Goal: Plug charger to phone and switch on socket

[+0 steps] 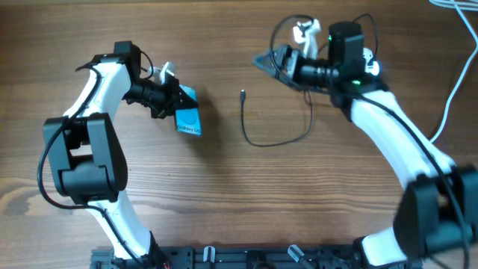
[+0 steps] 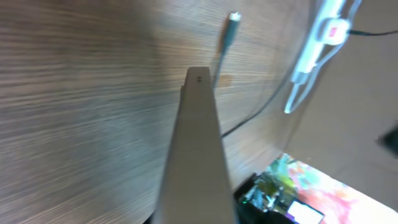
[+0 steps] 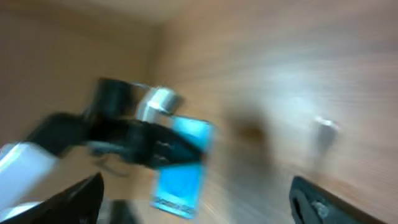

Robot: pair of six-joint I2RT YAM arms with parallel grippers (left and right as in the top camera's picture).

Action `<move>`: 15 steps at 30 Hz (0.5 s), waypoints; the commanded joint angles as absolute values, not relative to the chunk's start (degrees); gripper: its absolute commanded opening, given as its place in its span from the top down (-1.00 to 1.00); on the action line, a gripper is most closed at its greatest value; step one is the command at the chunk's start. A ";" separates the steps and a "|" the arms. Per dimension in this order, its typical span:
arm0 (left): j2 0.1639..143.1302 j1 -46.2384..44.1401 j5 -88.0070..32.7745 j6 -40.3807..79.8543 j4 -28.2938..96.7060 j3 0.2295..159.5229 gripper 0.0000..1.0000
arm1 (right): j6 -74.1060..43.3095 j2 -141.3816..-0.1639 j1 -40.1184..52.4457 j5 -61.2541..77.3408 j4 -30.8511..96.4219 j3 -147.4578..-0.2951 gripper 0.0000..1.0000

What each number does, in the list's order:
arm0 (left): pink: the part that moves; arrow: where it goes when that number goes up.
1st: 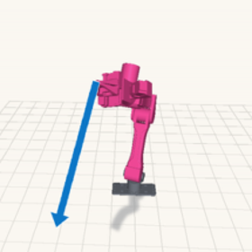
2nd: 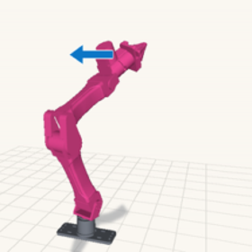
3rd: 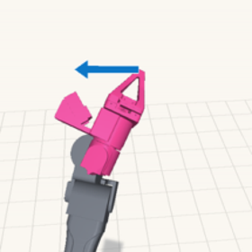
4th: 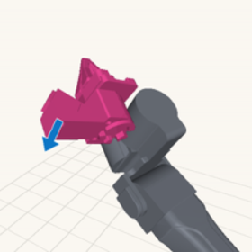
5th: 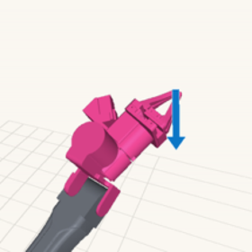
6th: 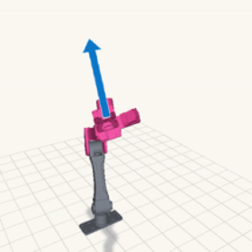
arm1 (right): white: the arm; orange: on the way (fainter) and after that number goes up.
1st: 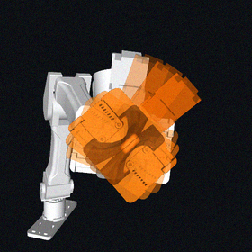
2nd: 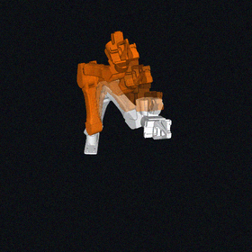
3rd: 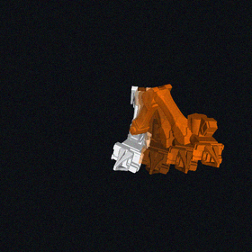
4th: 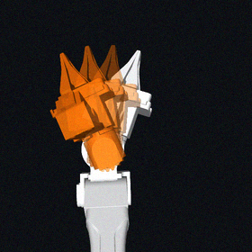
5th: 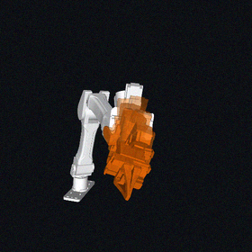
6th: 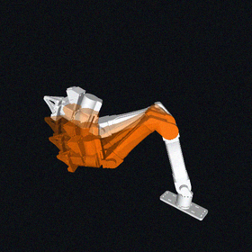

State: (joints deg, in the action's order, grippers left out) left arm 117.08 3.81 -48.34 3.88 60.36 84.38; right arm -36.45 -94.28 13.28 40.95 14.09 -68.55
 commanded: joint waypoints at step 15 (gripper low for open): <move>116.14 6.09 -89.36 -1.32 60.53 84.38 0.92 | -26.83 -93.95 16.84 19.46 33.28 -67.75 0.02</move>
